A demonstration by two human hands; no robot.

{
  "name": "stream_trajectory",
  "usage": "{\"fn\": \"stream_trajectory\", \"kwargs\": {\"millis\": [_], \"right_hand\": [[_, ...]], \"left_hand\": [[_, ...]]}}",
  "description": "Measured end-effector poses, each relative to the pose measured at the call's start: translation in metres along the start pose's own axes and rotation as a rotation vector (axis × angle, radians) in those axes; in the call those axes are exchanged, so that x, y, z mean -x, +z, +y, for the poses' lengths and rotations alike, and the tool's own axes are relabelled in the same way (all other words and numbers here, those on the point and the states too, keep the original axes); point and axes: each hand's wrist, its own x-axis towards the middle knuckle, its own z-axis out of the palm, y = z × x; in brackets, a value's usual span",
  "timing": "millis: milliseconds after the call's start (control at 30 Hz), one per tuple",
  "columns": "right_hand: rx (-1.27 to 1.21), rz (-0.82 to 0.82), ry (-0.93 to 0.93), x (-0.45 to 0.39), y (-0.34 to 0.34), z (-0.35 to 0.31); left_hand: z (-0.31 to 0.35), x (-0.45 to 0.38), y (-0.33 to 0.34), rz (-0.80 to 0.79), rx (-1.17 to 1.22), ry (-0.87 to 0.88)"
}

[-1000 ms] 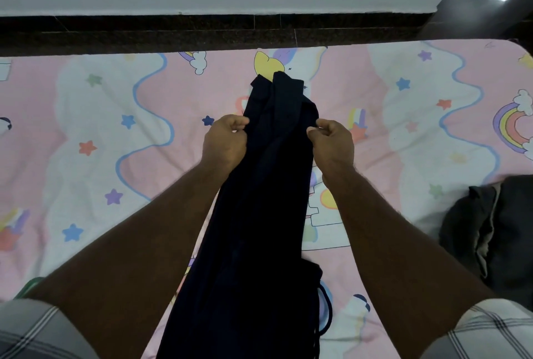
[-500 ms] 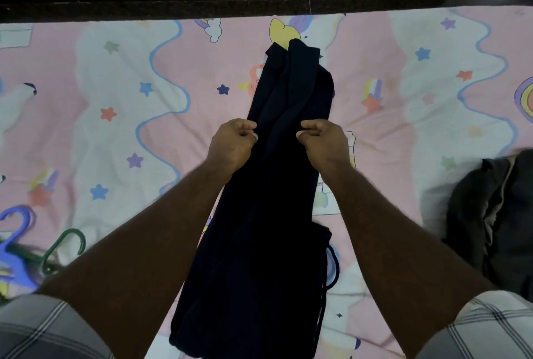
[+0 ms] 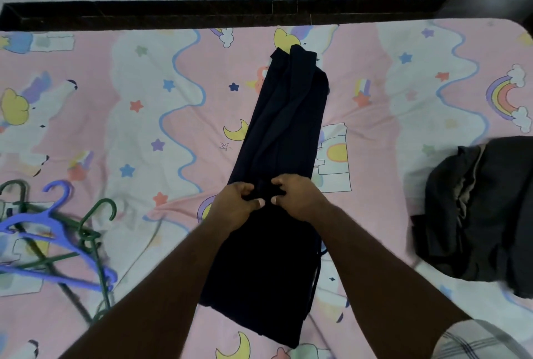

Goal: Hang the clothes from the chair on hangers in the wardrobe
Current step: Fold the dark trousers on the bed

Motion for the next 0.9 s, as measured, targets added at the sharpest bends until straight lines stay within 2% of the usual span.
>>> {"fn": "stream_trajectory", "kwargs": {"millis": [167,367,500,600,733,900], "right_hand": [[-0.029,0.109,-0.047,0.022,0.0,-0.003],[0.082,0.263,-0.115,0.043,0.009,0.001],[-0.069,0.278,-0.062,0.054,0.016,0.001],[-0.157,0.3,0.001,0.062,0.023,-0.002],[-0.312,0.368,0.063,0.077,0.032,-0.008],[-0.508,0.483,0.077,0.115,0.004,-0.028]], "left_hand": [[-0.004,0.014,-0.006,0.04,0.16,-0.062],[0.008,0.009,-0.001,0.001,-0.069,-0.008],[0.009,0.005,0.005,0.005,-0.102,-0.003],[0.005,0.013,0.007,-0.056,-0.111,0.044],[0.008,0.034,0.014,-0.096,-0.021,0.115],[0.035,0.068,-0.011,0.076,0.147,0.178]]}}
